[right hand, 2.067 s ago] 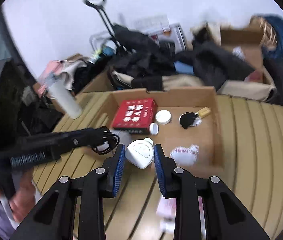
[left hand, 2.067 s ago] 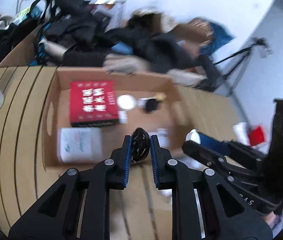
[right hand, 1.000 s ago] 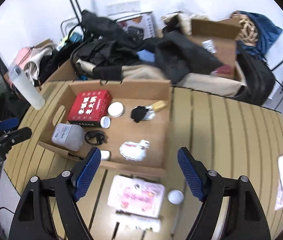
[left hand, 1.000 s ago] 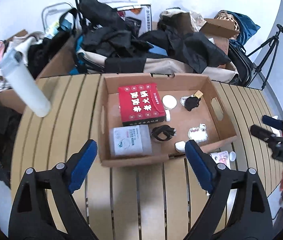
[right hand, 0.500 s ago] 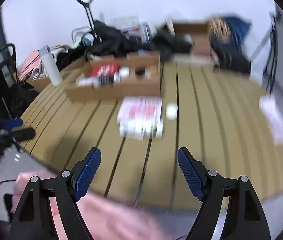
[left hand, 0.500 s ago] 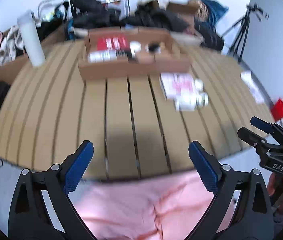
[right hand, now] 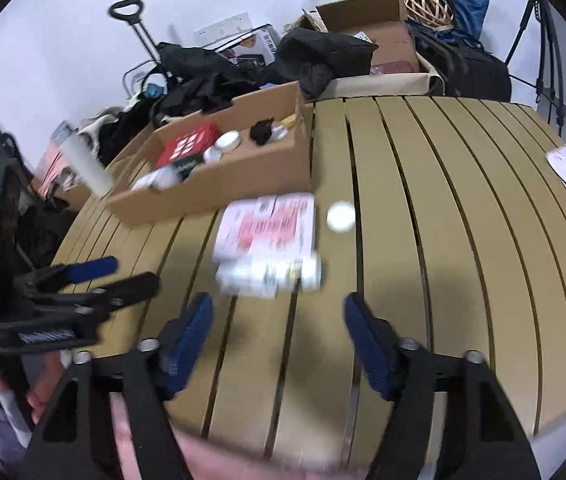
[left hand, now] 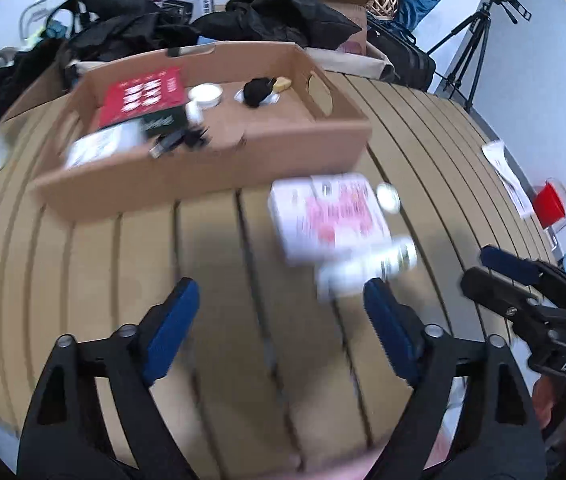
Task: Organize objects
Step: 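Withdraw both grippers from the tray back over the table, then grasp the pink printed package with both grippers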
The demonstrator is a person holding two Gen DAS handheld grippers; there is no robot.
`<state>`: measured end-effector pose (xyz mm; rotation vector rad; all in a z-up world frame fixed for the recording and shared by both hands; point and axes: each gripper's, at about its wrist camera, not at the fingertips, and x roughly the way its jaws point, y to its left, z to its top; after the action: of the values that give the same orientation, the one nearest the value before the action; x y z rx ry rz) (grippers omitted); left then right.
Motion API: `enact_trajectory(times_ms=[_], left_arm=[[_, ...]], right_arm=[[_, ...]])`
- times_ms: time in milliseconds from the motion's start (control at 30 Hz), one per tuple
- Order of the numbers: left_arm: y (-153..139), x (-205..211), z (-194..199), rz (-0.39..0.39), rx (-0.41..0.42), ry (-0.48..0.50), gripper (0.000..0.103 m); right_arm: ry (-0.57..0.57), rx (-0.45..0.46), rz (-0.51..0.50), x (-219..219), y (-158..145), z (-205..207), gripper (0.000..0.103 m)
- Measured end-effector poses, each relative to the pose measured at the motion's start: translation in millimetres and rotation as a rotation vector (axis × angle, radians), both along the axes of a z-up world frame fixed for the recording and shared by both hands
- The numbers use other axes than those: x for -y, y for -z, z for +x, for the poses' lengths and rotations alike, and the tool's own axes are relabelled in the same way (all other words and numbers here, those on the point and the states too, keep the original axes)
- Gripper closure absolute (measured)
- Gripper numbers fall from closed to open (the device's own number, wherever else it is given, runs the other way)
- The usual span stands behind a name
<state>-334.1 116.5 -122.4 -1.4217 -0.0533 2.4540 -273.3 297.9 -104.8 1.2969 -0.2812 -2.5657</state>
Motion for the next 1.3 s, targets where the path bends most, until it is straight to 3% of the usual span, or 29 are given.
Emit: enact_trajectory(times_ms=[33,67,233,433,467,500,533,733,867,1067,1167,1300], left_arm=[[6.4,-2.4,-11.2,0.009,0.021,-0.003,0.027],[13.6,-5.9,-21.7,0.013,0.049,-0.011,0.039],[46.6,-14.4,-49.2,0.033,0.135,0.006,0.049],[48.6,-12.8,-42.1,0.063,0.084,0.002,0.056],[49.0,-11.6,-41.8,0.072,0.081,-0.011,0.061],[49.5,-10.8,-42.1,0.08,0.081,-0.013,0.072],[49.8,-11.7,-40.6,0.107,0.09,-0.001,0.075],[36.1,-19.2,-38.1,0.075,0.056,-0.018,0.081],[3.9,-12.6,-25.3,0.115,0.04,-0.008,0.082],[-78.5,-1.7,6.6,0.182,-0.058,-0.005,0.082],[-113.2,7.0,-1.3,0.194,-0.082,-0.01,0.094],[-134.5,13.5,-39.3,0.215,-0.051,-0.022,0.101]], right_arm=[[-0.006,0.017,-0.016,0.9,4.1,-18.4,0.045],[-0.011,0.035,-0.041,1.9,10.0,-34.7,0.049],[-0.014,0.127,-0.003,15.9,44.5,-88.7,0.059],[-0.029,0.166,-0.076,13.3,68.2,-96.0,0.06],[-0.03,0.171,-0.079,13.0,71.3,-96.2,0.061],[-0.033,0.158,-0.078,14.4,71.9,-95.3,0.062],[-0.036,0.152,-0.078,15.8,71.8,-94.3,0.064],[-0.028,0.136,-0.045,18.3,64.1,-94.6,0.072],[-0.028,0.078,-0.049,18.4,32.0,-83.2,0.073],[-0.067,-0.067,-0.024,25.9,-52.7,-49.0,0.074],[-0.07,-0.108,-0.051,24.0,-88.2,-49.2,0.079],[-0.055,-0.127,-0.079,24.7,-120.2,-70.0,0.083]])
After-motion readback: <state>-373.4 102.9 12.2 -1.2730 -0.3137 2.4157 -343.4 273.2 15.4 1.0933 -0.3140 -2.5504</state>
